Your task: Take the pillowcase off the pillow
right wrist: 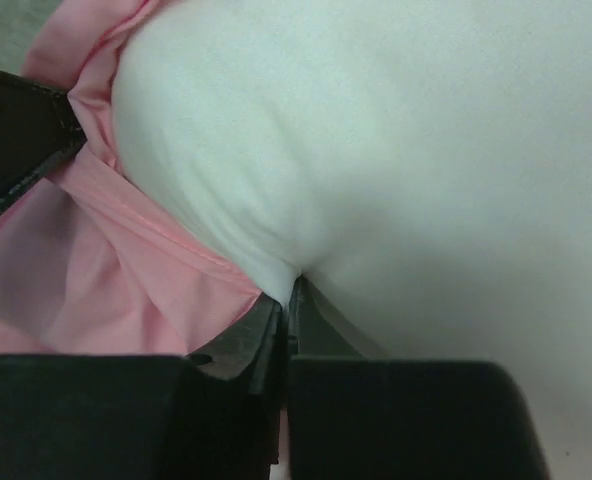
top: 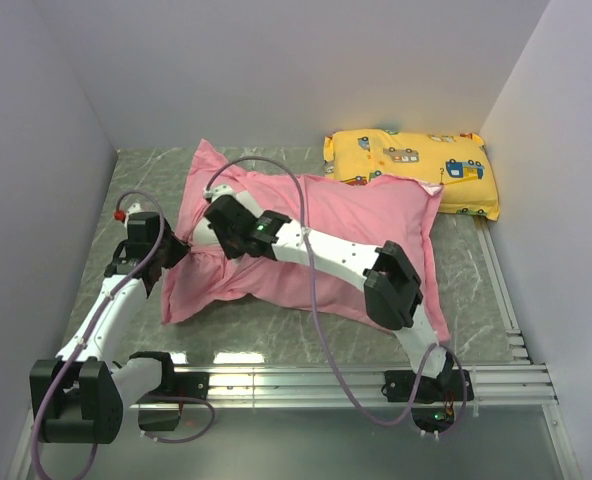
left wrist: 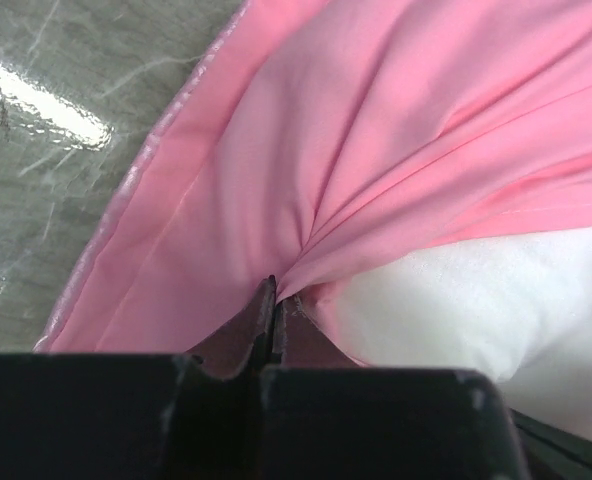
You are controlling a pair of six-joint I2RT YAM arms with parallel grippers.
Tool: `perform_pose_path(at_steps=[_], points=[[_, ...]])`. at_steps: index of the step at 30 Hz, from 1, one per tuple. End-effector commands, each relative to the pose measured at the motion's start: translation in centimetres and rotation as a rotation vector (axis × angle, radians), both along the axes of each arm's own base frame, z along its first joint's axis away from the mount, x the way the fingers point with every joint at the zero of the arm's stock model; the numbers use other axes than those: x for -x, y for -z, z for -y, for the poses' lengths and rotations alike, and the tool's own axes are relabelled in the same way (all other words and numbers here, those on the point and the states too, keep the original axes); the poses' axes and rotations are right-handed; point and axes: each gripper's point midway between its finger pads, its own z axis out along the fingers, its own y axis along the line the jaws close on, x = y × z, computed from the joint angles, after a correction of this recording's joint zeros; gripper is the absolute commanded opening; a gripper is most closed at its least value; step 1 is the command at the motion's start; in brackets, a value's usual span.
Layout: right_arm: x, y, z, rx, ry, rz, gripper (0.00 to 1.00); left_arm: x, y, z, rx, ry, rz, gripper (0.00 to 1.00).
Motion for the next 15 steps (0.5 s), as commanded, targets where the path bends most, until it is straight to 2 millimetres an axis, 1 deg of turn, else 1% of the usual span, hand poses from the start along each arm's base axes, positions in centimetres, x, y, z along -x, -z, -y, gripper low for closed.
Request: perform_pose_path(at_steps=[1, 2, 3, 4, 5, 6, 7, 8, 9, 11, 12, 14, 15], points=[[-2.9, 0.1, 4.5, -0.074, 0.081, -0.112, 0.00, 0.3, 0.2, -0.9, -0.022, -0.037, -0.001, 0.00], [-3.2, -0.3, 4.9, -0.117, 0.101, -0.130, 0.00, 0.5, 0.4, -1.1, -0.030, -0.046, -0.012, 0.01], [-3.8, -1.8, 5.4, -0.163, 0.124, -0.112, 0.00, 0.6, 0.5, -1.6, -0.038, -0.063, -0.017, 0.00], [-3.8, -1.2, 6.3, -0.168, 0.137, -0.130, 0.00, 0.6, 0.6, -1.7, -0.040, -0.066, -0.018, 0.01], [-4.6, -1.4, 7.4, -0.193, 0.162, -0.134, 0.00, 0.7, 0.8, -1.8, -0.040, -0.070, -0.024, 0.00], [-5.2, -3.4, 7.8, -0.271, 0.186, -0.113, 0.00, 0.9, 1.2, -3.0, -0.037, -0.113, -0.037, 0.00], [-4.6, -2.4, 8.4, -0.285, 0.175, -0.151, 0.00, 0.9, 1.2, -3.1, -0.026, -0.115, -0.037, 0.01], [-4.8, -2.8, 8.8, -0.306, 0.173, -0.148, 0.00, 0.9, 1.2, -3.2, -0.021, -0.113, -0.034, 0.01], [-4.7, -3.7, 8.9, -0.327, 0.161, -0.126, 0.05, 0.7, 1.0, -3.2, -0.016, -0.107, -0.025, 0.01], [-3.7, -3.7, 7.9, -0.329, 0.092, -0.147, 0.20, 0.4, 0.8, -2.6, -0.006, -0.072, -0.019, 0.00], [-3.2, -3.6, 7.3, -0.317, 0.071, -0.138, 0.32, 0.3, 0.8, -2.5, -0.007, -0.061, -0.021, 0.00], [-3.0, -3.6, 6.9, -0.302, 0.069, -0.109, 0.46, 0.2, 0.8, -2.5, -0.011, -0.058, -0.026, 0.00], [-2.5, -3.5, 6.4, -0.298, 0.057, -0.112, 0.58, 0.2, 0.9, -2.5, -0.013, -0.056, -0.032, 0.01]])
